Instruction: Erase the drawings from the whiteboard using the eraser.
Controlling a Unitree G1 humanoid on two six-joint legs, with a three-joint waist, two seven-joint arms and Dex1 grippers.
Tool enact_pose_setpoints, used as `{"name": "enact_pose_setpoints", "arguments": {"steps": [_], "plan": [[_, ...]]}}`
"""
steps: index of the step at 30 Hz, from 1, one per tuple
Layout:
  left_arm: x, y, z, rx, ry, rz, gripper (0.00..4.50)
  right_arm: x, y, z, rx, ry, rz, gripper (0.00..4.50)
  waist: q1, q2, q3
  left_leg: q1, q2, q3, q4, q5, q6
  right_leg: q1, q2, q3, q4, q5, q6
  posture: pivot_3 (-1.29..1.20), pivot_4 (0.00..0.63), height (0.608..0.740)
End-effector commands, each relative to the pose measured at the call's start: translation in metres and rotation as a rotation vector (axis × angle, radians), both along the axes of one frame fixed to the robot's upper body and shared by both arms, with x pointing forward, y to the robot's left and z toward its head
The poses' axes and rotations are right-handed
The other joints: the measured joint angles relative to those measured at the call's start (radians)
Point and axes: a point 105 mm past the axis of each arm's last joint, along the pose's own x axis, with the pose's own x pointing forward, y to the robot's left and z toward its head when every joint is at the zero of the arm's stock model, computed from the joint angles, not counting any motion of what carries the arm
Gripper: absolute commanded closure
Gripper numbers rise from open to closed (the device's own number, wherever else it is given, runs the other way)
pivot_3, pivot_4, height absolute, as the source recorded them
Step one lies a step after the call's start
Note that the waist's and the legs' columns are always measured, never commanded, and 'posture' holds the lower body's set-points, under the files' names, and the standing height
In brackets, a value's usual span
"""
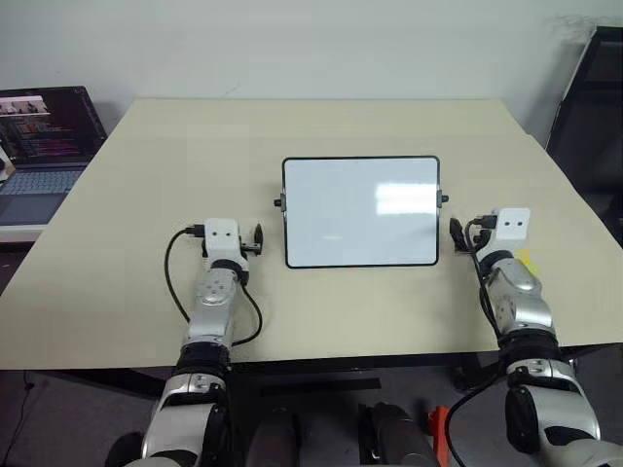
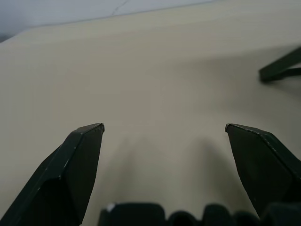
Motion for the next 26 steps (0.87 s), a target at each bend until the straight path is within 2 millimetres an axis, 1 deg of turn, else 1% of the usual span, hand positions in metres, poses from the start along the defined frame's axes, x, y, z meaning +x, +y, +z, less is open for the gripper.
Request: {"name": "enact_pose_setpoints", "arguments": {"steps": [1,5,9,11,13,15,18,22,26], "plan": [[0.000,0.000,0.002,0.022,-0.032,0.002,0.00,0.000,0.007,0.014,-0.001,-0.076,0.005,0.06,0.000,0.000,0.000,0.000,0.000,0.000,0.000,0.000,0.000,0.000,0.000,0.000,0.000,0.000,0.000,0.00,0.150,0.740],[0.002,0.001,0.009,0.025,-0.061,-0.008,0.00,0.003,0.020,0.018,-0.001,-0.094,0.014,0.06,-0.001,0.000,0.000,0.001,0.000,0.000,0.000,0.000,0.000,0.000,0.000,0.000,0.000,0.000,0.000,0.00,0.150,0.740],[0.004,0.001,0.022,0.054,-0.114,-0.010,0.00,0.005,0.027,0.011,-0.011,-0.076,0.027,0.06,-0.001,0.000,0.000,0.001,0.000,0.000,0.000,0.000,0.000,0.000,0.000,0.000,0.000,0.000,0.000,0.00,0.150,0.740],[0.004,0.001,0.031,0.068,-0.156,-0.004,0.00,0.005,0.028,0.008,-0.013,-0.072,0.027,0.06,-0.001,0.000,0.000,0.001,0.000,0.000,0.000,0.000,0.000,0.000,0.000,0.000,0.000,0.000,0.000,0.00,0.150,0.740],[0.002,0.003,0.036,0.056,-0.179,0.011,0.00,0.005,0.029,0.006,-0.008,-0.072,0.021,0.06,-0.002,0.000,0.000,0.001,0.000,0.000,-0.001,0.000,0.000,0.000,0.000,0.000,0.000,0.000,0.000,0.00,0.150,0.740],[0.001,0.009,0.037,0.059,-0.179,0.026,0.00,0.006,0.033,0.005,-0.010,-0.074,0.018,0.06,-0.003,0.000,0.000,0.001,0.000,0.000,-0.001,0.000,0.000,0.000,0.000,0.000,0.000,0.000,0.000,0.00,0.150,0.740],[0.000,0.018,0.039,0.043,-0.182,0.054,0.00,0.011,0.035,0.009,0.003,-0.080,0.000,0.06,-0.011,0.000,0.000,0.001,0.000,0.000,-0.001,0.000,0.000,0.000,0.000,0.000,0.000,0.000,0.000,0.00,0.150,0.740],[-0.004,0.027,0.030,0.026,-0.150,0.086,0.00,0.014,0.041,0.006,0.004,-0.080,0.007,0.06,-0.019,0.000,0.000,0.001,0.000,0.000,-0.001,0.000,0.000,0.000,0.000,0.000,0.001,0.000,0.000,0.00,0.150,0.740],[-0.007,0.027,0.032,0.023,-0.152,0.078,0.00,0.016,0.047,0.005,0.006,-0.085,0.028,0.06,-0.024,0.000,0.000,0.002,0.000,0.000,-0.002,0.000,0.000,0.000,0.000,0.000,0.000,0.000,0.000,0.00,0.150,0.740]]}}
